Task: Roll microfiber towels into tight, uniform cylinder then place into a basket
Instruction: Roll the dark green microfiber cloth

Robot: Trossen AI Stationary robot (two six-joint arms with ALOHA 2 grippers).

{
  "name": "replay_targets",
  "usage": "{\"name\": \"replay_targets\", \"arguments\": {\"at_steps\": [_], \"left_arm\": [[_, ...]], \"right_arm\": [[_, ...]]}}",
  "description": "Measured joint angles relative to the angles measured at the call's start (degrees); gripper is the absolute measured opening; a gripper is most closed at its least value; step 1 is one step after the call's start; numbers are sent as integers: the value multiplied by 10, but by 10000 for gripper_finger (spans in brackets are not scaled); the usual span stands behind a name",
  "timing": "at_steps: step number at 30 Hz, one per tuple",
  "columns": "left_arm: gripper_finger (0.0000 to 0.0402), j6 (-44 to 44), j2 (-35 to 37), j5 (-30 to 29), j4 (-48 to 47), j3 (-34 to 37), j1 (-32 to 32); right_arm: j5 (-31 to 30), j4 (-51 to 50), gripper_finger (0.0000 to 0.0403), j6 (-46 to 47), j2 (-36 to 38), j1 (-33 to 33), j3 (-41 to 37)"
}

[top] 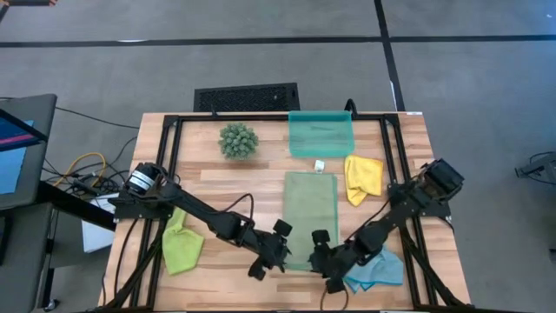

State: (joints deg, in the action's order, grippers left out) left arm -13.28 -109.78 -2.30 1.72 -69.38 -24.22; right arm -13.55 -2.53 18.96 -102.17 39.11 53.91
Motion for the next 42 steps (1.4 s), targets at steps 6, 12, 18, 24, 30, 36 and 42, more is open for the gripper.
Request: {"name": "replay_targets", "arguments": {"at_steps": [6,12,18,24,30,36,42], "left_arm": [[146,7,-1,4,32,0,-18],[146,20,-52,9,59,-3,-20],[146,43,-76,20,-13,-13,-17],[146,61,-76,27,-42,-15,-27],[146,-1,-76,-6,-20,-15,-40],[146,-59,-76,-40,16,-15,-49],[146,-27,-76,-46,21,-15,-46]], "right_arm": [[-14,-4,115,-1,-3,10,-3],[-13,3,107,0,-3,1,-11],[11,22,107,-9,-29,3,-13],[32,30,107,-10,-41,2,-11],[30,50,107,-19,-36,14,-11],[0,102,118,-22,-78,4,-12],[6,122,154,-56,-113,-7,6]]}}
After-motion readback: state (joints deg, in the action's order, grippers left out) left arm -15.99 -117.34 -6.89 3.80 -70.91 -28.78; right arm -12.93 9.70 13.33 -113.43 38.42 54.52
